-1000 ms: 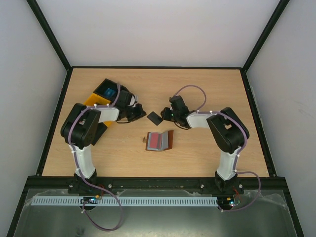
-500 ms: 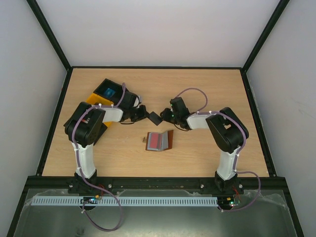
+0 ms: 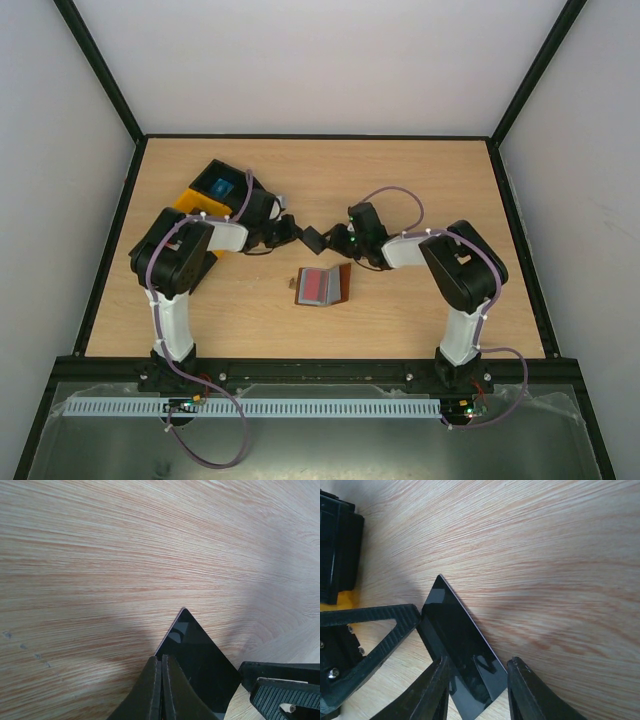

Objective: Take the credit cards out of the card holder

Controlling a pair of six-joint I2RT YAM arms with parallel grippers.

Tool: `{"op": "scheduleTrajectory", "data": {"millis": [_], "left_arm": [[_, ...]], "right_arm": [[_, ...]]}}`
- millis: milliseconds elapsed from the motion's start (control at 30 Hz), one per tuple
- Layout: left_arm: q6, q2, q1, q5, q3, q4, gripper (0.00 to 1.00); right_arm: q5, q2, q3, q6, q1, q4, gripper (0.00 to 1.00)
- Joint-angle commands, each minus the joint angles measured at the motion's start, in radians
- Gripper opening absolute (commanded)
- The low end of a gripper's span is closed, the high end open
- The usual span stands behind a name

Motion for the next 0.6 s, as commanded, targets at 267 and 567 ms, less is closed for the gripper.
{"op": "scheduleTrajectory", "data": {"millis": [267,567], "left_arm": [[-0.007,0.028,-0.005,-0.056,-0.074,-0.105,0.03],[-0.043,0.026,0.002,-0.023,-0.121,-0.05,0.03]], "right_arm": [[-0.107,0.03,-0.1,0.18,0.0,0.285,0.33],[-0.141,0.07,-0.141,0.333,0.0,0.51,0.33]]}}
